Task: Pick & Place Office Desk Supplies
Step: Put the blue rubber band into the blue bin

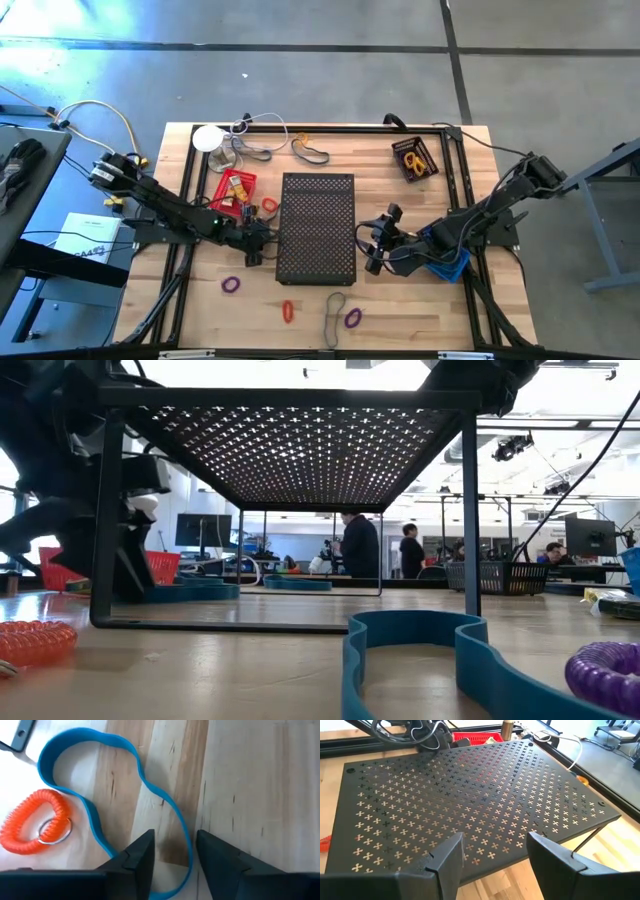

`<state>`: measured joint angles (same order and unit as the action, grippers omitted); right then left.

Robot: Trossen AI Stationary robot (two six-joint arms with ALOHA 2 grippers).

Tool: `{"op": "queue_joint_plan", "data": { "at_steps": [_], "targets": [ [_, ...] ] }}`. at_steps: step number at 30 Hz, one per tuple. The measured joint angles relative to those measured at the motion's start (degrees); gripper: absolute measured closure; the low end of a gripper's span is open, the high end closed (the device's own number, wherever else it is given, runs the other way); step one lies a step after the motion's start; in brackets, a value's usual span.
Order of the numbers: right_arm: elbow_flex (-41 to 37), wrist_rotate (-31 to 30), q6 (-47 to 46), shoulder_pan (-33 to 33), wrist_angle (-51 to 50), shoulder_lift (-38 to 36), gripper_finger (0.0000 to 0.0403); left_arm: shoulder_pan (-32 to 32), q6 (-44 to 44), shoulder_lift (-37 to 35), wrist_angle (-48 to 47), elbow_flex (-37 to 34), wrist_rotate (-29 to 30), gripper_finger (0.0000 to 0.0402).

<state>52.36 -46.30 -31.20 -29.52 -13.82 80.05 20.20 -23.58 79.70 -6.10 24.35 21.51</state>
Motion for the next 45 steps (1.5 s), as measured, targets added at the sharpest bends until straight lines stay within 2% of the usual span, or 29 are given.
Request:
{"op": "queue_joint_plan", "data": {
  "at_steps": [8, 13, 16, 23, 29, 32, 37, 41, 43, 45],
  "targets": [
    [0.0, 0.0, 0.0, 0.0, 1.0, 0.0, 0.0198, 0.0, -0.8, 0.1, -0.2, -0.1, -1.5, 0.0388],
    [0.0, 0.0, 0.0, 0.0, 1.1, 0.0, 0.0198, 1.0, -0.8, -0.3, -0.5, 0.5, -0.7, 0.0399],
    [0.0, 0.0, 0.0, 0.0, 1.1, 0.0, 0.0198, 2.7, -0.9, -2.3, -4.7, 2.9, -0.5, 0.0399],
    [0.0, 0.0, 1.9, 0.0, 1.7, 0.0, 0.0198, 9.1, -8.1, -8.2, -28.4, 17.2, -1.6, 0.04],
    [0.0, 0.0, 5.5, -0.1, 3.7, 0.0, 0.0198, 15.9, -15.0, -9.1, -41.2, 32.0, -1.6, 0.04],
    [0.0, 0.0, 7.5, -0.8, 5.4, 0.0, 0.0198, 19.7, -15.8, -9.0, -46.8, 38.5, -1.0, 0.04],
    [0.0, 0.0, 13.0, -2.9, 10.0, 0.0, 0.0198, 26.0, -12.7, -9.0, -45.5, 45.3, 8.4, 0.04],
    [0.0, 0.1, 20.4, -4.7, 18.0, 0.0, 0.0198, 28.2, -3.0, -9.0, -33.9, 46.1, 18.8, 0.0401],
    [0.0, 1.2, 23.4, -5.3, 22.0, 0.0, 0.0198, 28.3, 2.3, -8.7, -26.6, 46.1, 21.0, 0.0401],
    [0.0, 4.8, 25.3, -5.4, 25.5, 0.0, 0.0198, 27.6, 7.7, -7.9, -19.5, 46.1, 20.9, 0.0401]
  ]
}}
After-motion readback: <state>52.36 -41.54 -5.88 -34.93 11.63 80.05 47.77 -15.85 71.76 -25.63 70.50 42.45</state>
